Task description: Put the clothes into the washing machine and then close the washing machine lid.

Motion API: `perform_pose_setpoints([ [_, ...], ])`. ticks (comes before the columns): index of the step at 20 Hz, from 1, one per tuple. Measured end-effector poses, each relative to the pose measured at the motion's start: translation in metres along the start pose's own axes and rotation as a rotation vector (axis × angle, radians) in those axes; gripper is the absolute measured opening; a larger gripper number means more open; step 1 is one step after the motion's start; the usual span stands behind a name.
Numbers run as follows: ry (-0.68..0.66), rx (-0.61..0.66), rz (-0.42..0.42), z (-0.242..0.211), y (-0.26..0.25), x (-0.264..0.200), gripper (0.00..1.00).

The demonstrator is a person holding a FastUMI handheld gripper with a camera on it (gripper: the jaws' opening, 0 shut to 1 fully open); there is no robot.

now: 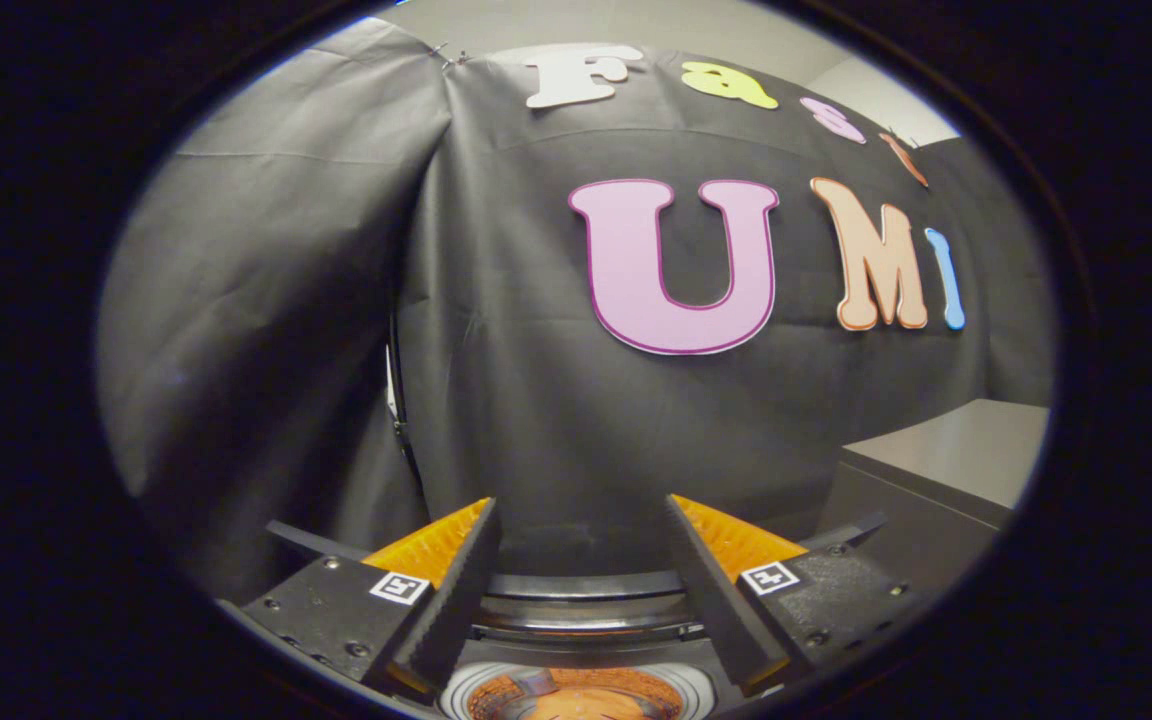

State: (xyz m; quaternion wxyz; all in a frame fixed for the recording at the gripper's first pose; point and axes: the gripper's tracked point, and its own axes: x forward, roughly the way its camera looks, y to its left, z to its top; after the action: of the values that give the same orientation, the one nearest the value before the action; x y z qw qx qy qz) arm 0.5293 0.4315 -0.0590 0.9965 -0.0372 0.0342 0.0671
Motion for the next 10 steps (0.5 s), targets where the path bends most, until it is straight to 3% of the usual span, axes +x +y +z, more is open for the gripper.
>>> perform_pose_setpoints([
  [10,-0.03,-0.004,0.029,0.0011,0.0009,0.0011,0.98],
])
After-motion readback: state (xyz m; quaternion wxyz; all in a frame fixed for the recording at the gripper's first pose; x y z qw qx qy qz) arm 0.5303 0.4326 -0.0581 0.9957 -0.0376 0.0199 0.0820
